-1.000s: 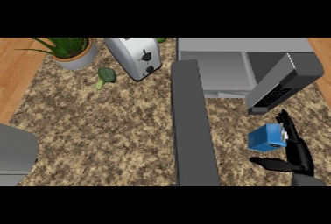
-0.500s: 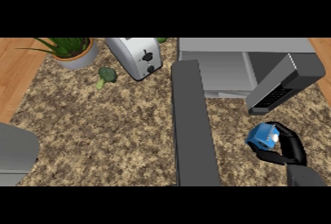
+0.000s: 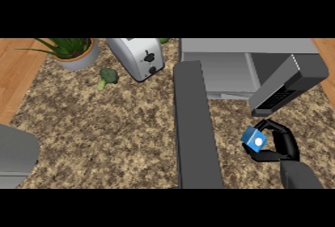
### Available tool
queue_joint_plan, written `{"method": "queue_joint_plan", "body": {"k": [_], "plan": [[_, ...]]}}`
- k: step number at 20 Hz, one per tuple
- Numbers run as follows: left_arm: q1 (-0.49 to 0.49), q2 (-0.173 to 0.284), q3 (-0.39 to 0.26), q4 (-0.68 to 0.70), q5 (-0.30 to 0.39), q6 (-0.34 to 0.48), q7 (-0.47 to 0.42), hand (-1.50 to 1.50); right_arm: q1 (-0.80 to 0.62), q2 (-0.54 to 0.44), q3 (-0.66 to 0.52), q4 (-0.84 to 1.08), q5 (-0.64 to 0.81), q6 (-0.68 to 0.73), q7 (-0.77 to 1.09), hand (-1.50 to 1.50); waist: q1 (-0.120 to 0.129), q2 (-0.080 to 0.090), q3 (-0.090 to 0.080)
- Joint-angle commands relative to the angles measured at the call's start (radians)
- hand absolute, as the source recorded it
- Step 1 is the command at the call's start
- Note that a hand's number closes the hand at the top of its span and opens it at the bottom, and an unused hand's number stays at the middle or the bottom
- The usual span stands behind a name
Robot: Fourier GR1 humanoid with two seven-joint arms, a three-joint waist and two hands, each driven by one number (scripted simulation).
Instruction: Pick up the milk, place it into the microwave and close the microwave
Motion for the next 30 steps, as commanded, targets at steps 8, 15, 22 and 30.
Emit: {"method": "queue_joint_plan", "body": {"k": [8, 15, 22, 30], "plan": [[0.006, -0.023, -0.004, 0.021, -0.031, -0.004, -0.031, -1.50, -0.035, 0.089, 0.052, -0.099, -0.036, 0.105, 0.020, 1.50, -0.013, -0.005, 0.000], [0.036, -0.024, -0.010, 0.054, -0.041, -0.024, -0.066, -1.50, 0.011, 0.176, 0.125, -0.375, -0.026, -0.040, 0.201, 1.50, -0.011, -0.004, 0.000], [-0.028, -0.007, 0.031, 0.033, -0.001, -0.014, 0.011, -1.50, -0.085, 0.201, 0.147, -0.457, -0.002, -0.139, 0.369, 1.50, -0.006, -0.001, 0.001], [-0.045, 0.014, 0.063, 0.090, 0.011, -0.028, 0.002, -1.50, -0.326, 0.126, 0.134, -0.259, 0.116, -0.270, 0.465, 1.50, 0.007, 0.004, 0.001]]}}
